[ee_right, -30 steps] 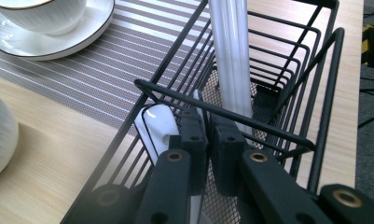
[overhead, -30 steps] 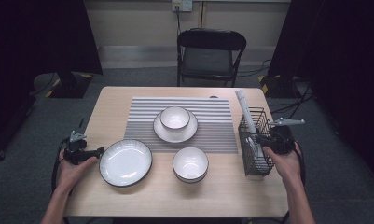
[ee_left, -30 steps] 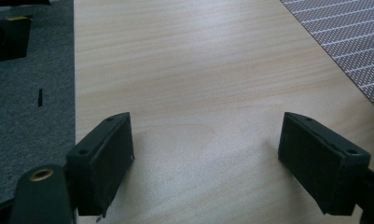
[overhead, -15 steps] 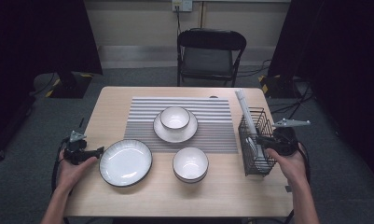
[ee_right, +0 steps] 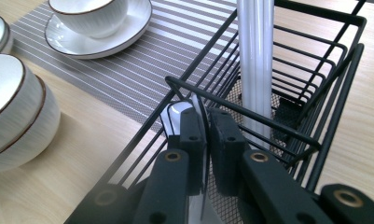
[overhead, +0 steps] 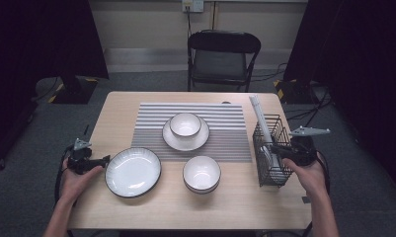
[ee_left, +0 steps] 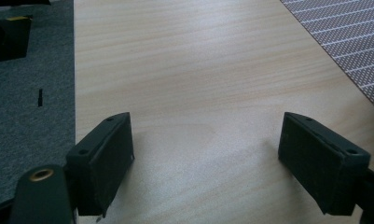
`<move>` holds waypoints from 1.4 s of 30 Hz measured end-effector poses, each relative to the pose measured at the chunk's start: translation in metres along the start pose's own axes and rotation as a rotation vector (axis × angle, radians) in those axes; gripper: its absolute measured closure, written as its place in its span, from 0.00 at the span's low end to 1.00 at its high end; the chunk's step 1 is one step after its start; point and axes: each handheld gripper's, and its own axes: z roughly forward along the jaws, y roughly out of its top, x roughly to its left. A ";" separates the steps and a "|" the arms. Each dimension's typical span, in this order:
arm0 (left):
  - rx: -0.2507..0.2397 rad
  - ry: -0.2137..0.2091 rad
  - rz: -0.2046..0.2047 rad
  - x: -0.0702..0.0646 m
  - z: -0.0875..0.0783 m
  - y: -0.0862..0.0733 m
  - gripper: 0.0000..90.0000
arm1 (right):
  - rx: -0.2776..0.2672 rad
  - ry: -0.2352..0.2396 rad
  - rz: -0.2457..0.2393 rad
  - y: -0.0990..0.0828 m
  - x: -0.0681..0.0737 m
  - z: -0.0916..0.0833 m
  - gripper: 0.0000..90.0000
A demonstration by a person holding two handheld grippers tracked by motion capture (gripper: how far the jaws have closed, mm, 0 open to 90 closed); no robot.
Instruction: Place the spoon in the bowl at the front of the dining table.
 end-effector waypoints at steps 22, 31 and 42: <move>0.000 0.000 0.000 0.000 0.000 0.000 0.19 | -0.121 0.009 -0.007 -0.010 -0.001 -0.017 0.96; 0.000 0.000 0.000 0.000 0.000 0.000 0.19 | -0.198 -0.046 0.043 -0.003 -0.002 -0.022 0.96; 0.000 0.000 0.000 0.000 0.000 0.000 0.19 | -0.175 -0.073 0.032 0.005 0.005 -0.014 0.96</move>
